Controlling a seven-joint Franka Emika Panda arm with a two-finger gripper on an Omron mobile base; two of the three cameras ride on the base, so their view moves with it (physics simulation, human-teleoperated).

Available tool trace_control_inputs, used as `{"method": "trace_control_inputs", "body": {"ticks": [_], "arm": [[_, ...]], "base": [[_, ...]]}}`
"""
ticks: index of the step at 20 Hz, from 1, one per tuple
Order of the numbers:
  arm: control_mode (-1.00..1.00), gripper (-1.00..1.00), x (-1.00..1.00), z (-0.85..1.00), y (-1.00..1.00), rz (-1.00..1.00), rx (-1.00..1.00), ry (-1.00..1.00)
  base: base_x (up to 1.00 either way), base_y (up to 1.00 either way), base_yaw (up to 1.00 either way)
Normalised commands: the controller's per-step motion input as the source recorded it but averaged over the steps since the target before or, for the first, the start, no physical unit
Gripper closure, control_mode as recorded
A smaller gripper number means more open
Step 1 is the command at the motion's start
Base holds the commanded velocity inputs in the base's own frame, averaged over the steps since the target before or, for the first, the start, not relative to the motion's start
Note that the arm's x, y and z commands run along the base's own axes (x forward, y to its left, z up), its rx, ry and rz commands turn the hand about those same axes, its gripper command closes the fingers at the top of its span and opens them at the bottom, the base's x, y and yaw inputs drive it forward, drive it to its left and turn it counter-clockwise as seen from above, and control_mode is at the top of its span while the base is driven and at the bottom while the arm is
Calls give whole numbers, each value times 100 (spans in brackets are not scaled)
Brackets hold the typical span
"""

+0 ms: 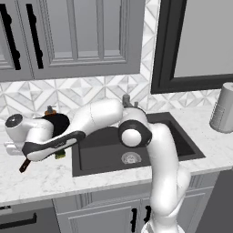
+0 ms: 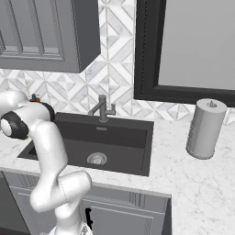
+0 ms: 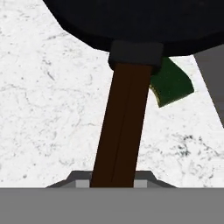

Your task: Pick the pan and sponge and place them into the sink. Then turn on the water.

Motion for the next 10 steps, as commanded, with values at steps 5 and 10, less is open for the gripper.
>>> {"method": "trace_control_inputs", "body": {"ticks": [5,10], "arm": [[-100,100,5,2,-55,-31,2,10],[-100,100,24,-4,-74,-26,0,14]], "base": [[0,0,0],[0,0,0]]}}
